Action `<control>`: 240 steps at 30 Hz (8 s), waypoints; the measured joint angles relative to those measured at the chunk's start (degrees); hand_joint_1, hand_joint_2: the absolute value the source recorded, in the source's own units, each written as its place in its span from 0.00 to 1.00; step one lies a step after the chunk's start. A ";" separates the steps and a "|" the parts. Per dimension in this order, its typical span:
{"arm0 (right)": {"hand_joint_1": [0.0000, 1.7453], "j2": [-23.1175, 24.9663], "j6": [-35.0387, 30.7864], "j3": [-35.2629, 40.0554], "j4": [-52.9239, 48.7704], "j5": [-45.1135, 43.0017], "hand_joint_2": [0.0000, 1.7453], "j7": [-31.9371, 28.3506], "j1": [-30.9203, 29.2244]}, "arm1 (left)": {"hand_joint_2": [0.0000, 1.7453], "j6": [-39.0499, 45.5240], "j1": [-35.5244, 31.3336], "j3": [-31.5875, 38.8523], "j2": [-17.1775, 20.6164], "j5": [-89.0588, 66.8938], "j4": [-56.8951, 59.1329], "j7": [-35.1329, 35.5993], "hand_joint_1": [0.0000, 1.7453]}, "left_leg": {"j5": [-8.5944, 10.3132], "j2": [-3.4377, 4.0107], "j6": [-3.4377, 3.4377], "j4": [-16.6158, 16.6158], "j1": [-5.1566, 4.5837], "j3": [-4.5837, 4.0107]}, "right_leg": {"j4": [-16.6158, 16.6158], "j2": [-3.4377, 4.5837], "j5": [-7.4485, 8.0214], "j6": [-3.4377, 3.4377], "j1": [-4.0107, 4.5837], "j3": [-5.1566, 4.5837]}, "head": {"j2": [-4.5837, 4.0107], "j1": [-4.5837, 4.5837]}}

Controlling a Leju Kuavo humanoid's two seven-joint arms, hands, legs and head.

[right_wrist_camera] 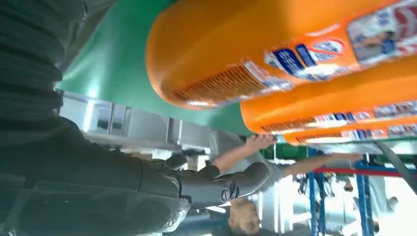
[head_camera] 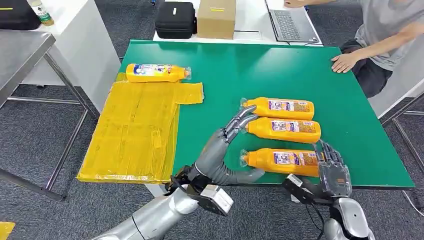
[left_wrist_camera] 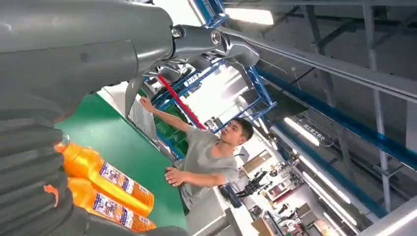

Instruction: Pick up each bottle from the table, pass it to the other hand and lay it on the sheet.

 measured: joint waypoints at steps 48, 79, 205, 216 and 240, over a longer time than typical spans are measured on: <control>0.00 1.55 0.76 2.78 19.14 1.47 1.00 -5.90 -12.07 | 1.00 0.29 -2.73 -0.85 -2.27 2.67 1.11 0.00 0.00 | 0.01 0.07 0.00 0.01 0.01 0.12 | 0.00 0.13 0.03 0.01 0.01 0.09 | 0.00 0.00; 1.00 -0.24 2.70 -4.18 34.12 -24.66 1.00 -27.22 -18.02 | 1.00 5.36 -3.59 -1.29 -2.40 4.35 2.08 0.02 0.00 | 0.02 0.16 0.06 0.01 -0.05 0.74 | -0.02 0.30 0.14 0.15 -0.04 0.70 | 0.00 -0.02; 1.00 23.10 -19.89 10.77 17.97 -35.14 1.00 -29.62 -15.64 | 0.00 -4.00 -2.46 8.28 -5.99 24.07 18.80 -0.13 0.00 | 0.11 0.10 -0.01 -0.01 0.02 -0.04 | 0.04 0.22 0.12 0.13 -0.02 -0.08 | 0.00 0.07; 1.00 21.73 -19.89 10.69 17.05 -31.79 1.00 -29.62 -16.65 | 1.00 -5.63 -2.72 6.08 -6.21 28.30 19.06 -0.15 0.00 | 0.11 0.09 -0.01 0.00 0.01 -0.04 | 0.04 0.20 0.12 0.13 -0.02 -0.08 | 0.00 0.07; 1.00 27.17 -19.89 5.33 12.57 -13.80 1.00 -29.22 -13.69 | 1.00 -9.44 -2.77 5.09 -6.40 33.88 16.11 -0.42 0.00 | 0.11 0.08 -0.01 -0.01 0.06 -0.04 | 0.04 0.20 0.11 0.12 0.02 -0.08 | 0.00 0.07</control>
